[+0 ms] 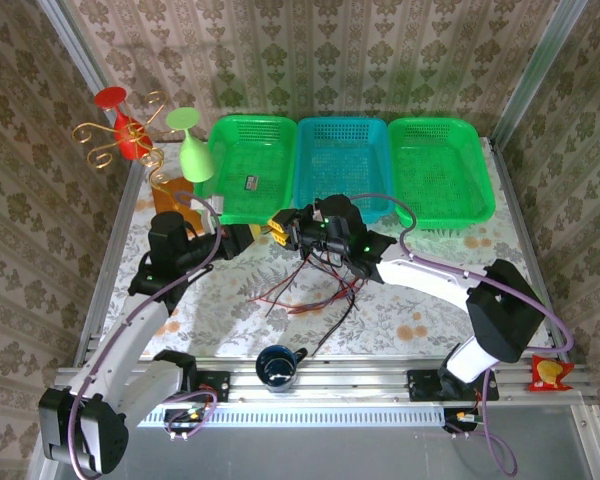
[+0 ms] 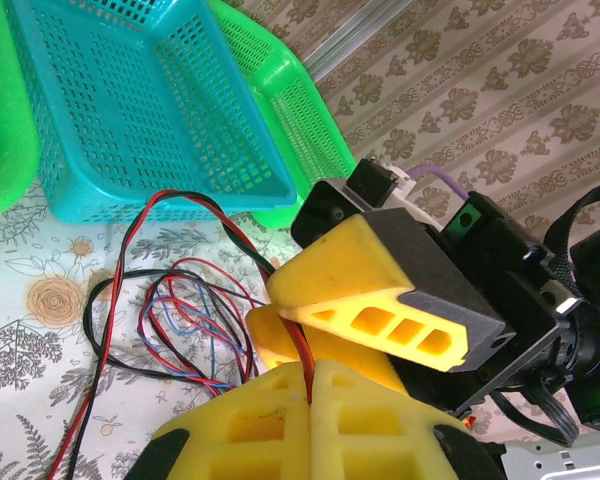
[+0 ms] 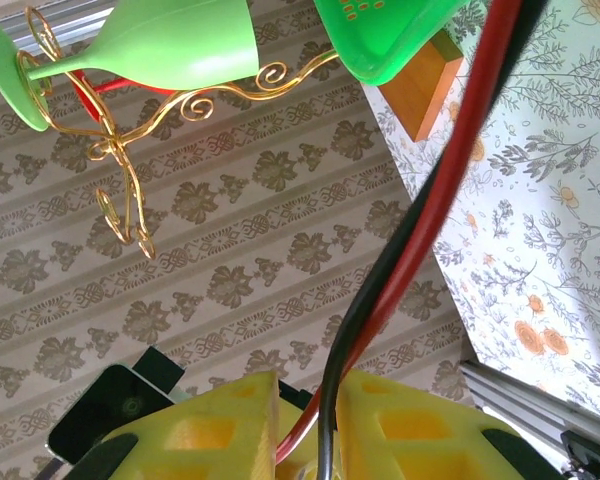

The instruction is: Untangle the cables

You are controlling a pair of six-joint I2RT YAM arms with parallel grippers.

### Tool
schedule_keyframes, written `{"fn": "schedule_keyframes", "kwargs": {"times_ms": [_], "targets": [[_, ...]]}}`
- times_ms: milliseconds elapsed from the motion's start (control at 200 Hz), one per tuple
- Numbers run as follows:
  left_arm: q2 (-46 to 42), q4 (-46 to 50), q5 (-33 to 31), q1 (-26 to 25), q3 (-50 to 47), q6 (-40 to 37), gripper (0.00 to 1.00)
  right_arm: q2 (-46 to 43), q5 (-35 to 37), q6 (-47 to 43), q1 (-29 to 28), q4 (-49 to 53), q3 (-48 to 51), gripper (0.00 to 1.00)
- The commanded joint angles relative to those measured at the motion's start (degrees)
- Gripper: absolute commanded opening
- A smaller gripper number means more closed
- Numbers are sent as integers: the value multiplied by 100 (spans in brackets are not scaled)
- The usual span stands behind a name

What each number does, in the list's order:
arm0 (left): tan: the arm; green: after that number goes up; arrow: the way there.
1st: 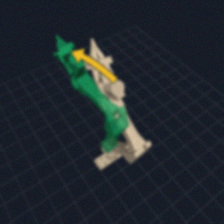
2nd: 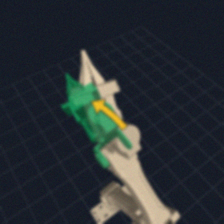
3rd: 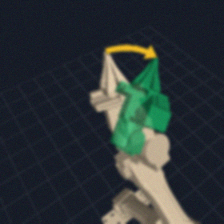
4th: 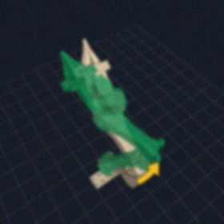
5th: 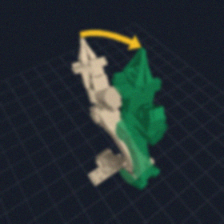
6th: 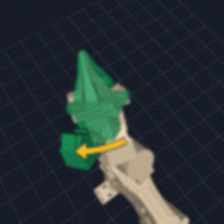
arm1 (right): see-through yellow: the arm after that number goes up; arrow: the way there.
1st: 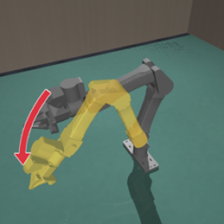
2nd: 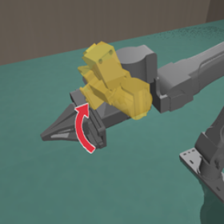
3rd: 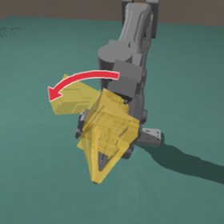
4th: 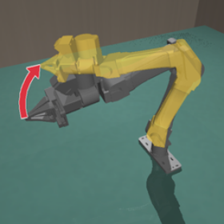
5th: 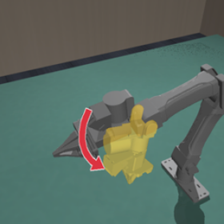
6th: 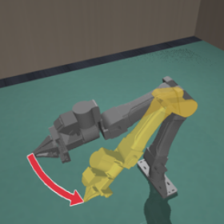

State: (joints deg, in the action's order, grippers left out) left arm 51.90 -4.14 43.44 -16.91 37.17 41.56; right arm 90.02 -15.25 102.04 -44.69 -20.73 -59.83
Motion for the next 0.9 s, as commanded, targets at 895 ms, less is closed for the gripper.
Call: {"fn": "schedule_keyframes", "kwargs": {"times_ms": [895], "targets": [[-155,1014,-888,8,219,-640,0,-588,222,35,-22,-107,297,0]]}}
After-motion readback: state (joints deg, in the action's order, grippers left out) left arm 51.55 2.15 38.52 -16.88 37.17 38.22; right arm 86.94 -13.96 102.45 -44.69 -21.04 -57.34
